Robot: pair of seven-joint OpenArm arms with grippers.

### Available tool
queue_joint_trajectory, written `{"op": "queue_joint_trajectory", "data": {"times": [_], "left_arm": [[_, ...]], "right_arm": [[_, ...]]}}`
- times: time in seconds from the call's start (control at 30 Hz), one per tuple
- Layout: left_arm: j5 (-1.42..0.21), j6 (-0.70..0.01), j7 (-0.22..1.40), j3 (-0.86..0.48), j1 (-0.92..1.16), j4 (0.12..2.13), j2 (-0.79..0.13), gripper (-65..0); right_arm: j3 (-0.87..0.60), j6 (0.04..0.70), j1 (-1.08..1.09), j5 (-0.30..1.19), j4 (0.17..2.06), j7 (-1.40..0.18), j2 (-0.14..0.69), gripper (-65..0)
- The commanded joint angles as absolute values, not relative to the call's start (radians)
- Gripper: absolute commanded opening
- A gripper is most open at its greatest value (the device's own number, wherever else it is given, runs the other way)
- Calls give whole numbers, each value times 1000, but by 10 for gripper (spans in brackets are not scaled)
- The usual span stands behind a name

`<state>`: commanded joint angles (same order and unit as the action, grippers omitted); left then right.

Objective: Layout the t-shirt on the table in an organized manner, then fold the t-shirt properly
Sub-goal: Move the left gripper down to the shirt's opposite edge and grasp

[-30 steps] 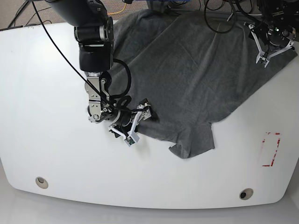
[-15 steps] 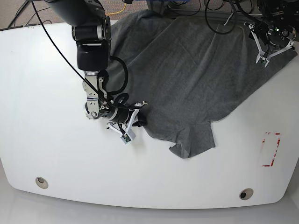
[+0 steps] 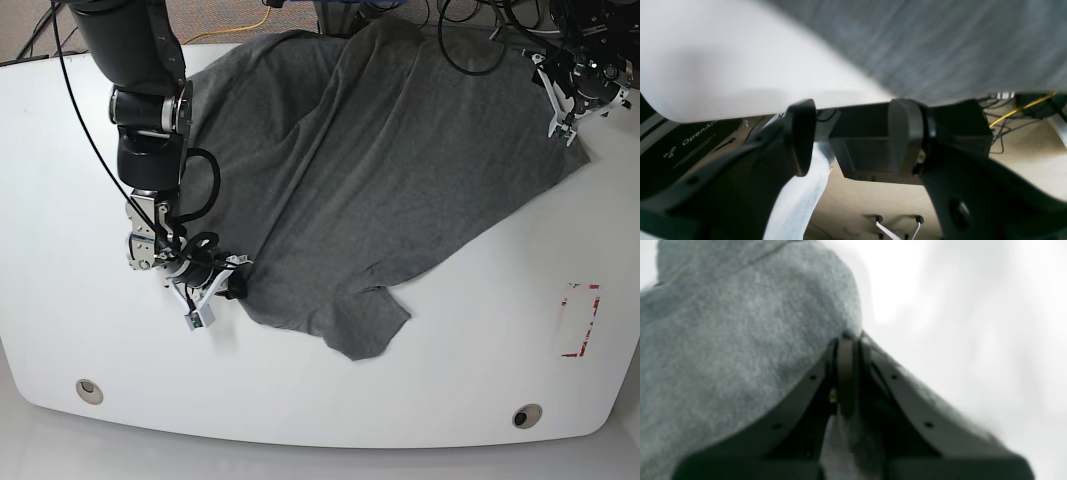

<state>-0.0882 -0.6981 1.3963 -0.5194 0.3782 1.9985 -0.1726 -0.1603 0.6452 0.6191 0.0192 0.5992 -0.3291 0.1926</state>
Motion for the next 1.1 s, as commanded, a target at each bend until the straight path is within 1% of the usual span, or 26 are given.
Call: {"op": "queue_joint_trajectory", "data": {"times": [0.2,0.3,0.53,0.57,0.63,0.73,0.83,1.1], "left_arm": [[-87,-698,1396,-521,294,1997,-168,-322],[-81,-698,1396,-524,239,1997,-147,-322],[-79,-698,1396,-616,140,1975,-151,-313],[-79,-698,1396,-628,127,1963,-157,-297],[-79,-698,1396,-648,101,1937,-199,-237],[-87,-698,1396,-654,71,1873,-229,-178],[-87,-698,1396,-656,19,1793,-246,-174],[-87,-698,1360,-648,-31,1653,-245,-174]], "right_arm": [[-160,645,624,19,604,-331,199,-629],[-160,647,624,19,604,-331,199,-629],[-162,651,616,19,604,-334,194,-629],[-162,651,615,19,602,-334,194,-629],[-162,651,604,19,604,-334,193,-629],[-162,653,602,19,604,-334,193,-629],[-162,653,602,19,604,-334,191,-629],[-162,653,602,21,604,-335,191,-629]]}}
